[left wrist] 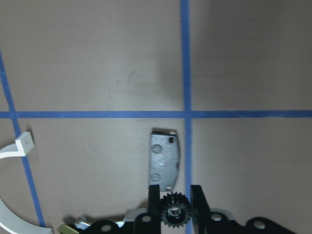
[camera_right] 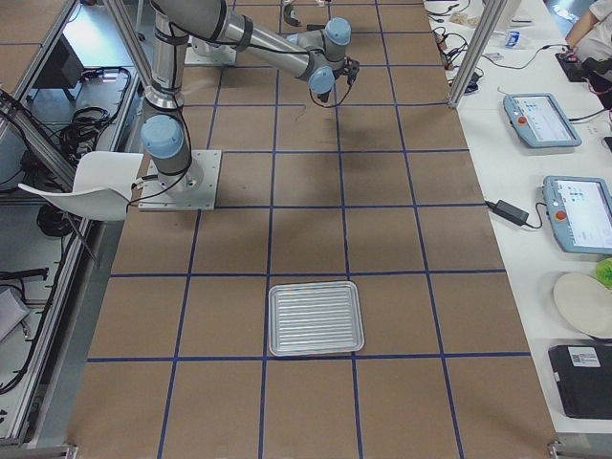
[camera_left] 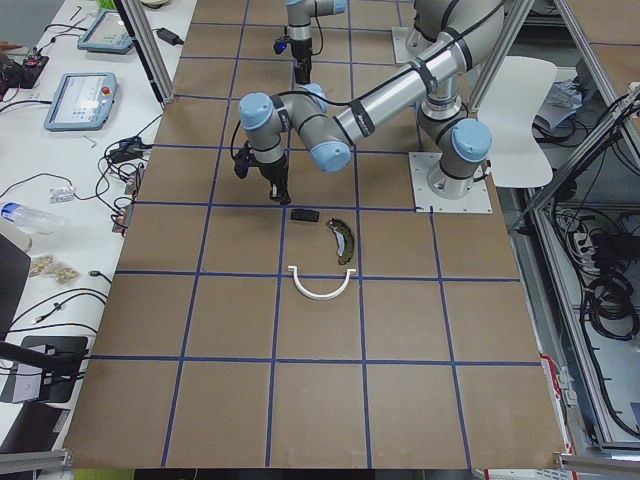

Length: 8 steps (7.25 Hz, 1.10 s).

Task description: Place bearing gear from tray to pile

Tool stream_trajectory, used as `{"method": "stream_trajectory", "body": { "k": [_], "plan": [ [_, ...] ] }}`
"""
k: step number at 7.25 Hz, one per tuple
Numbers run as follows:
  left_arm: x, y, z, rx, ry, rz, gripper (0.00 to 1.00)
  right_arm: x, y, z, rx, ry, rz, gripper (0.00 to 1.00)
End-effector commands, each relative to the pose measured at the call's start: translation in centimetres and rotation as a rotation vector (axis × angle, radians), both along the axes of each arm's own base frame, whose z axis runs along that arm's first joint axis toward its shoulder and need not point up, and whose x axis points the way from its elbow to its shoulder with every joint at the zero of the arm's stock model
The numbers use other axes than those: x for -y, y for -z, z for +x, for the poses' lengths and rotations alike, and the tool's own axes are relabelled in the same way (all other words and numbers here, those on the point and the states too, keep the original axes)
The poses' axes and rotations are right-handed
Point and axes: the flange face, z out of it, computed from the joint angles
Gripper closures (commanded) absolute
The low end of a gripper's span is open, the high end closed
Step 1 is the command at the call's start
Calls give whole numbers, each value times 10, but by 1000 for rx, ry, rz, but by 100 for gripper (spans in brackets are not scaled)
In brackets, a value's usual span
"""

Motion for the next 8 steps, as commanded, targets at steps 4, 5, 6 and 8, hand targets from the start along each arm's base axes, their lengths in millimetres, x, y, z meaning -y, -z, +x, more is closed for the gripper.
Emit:
{"method": "stream_trajectory", "body": {
  "k": [4,5,6,8],
  "plan": [
    [-55,64,34,-91,-12,-11,100,-9,-216,-95,-260,-198,-112,0],
    [-60,66,45,-81,23,-30,100,-28,-245,-128,-260,-186,-104,0],
    [-63,70,49,-89,17,-26,100,-36,-258,-144,-265,-252,-125,0],
    [-62,75,51,-92,17,-19,100,-46,-257,-145,-260,-266,-104,1]
  ]
}}
